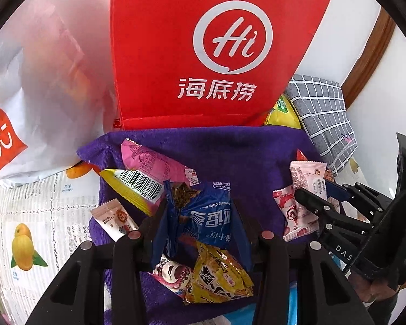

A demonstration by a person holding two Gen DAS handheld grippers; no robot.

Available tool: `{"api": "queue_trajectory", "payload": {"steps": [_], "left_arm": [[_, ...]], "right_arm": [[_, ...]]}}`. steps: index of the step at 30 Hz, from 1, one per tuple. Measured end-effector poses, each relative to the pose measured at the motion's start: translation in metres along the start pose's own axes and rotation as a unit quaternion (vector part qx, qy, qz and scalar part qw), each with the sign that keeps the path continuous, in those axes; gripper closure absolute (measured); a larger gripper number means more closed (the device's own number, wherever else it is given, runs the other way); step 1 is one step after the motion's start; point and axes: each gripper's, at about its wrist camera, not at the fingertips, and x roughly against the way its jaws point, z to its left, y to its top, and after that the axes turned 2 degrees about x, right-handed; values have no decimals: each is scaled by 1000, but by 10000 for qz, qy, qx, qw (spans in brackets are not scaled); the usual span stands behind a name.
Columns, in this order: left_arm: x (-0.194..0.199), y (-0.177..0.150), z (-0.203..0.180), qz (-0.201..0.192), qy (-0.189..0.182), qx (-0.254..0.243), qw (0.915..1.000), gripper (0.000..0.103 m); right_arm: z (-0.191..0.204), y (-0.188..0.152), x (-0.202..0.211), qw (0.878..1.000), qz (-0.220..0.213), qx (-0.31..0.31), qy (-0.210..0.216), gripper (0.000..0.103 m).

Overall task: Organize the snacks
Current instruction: 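Open the left tool onto the towel while the right tool releases the pink wrapper there, then lower the right tool to the green chip bag and grasp it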

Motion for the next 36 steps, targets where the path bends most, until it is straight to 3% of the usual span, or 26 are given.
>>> {"api": "queue_trajectory", "payload": {"steps": [5,10,13,22,33,36], "left_arm": [[6,-2,2,19,-35,40,10000,57],[14,-6,-1,88,-212,1,9997,39],[22,-10,-7,2,-125,-80,9999,32],[55,-22,-7,-138,-47,-65,9999,31],[105,-62,-4,-350,224,-24,9991,31],[119,-74,-6,-413,267,-20,9988,31]], "right_arm": [[-3,-1,8,10000,2,-57,-65,57],[-3,-3,21,9998,-71,-69,-166,41],[-3,-4,32,9996,-149,-136,-176,40],[-6,-18,75,9982,-349,-318,-376,39],[-11,-51,132,9945,-526,-592,-683,40],[-11,-62,139,9952,-447,-682,-535,40]]}}
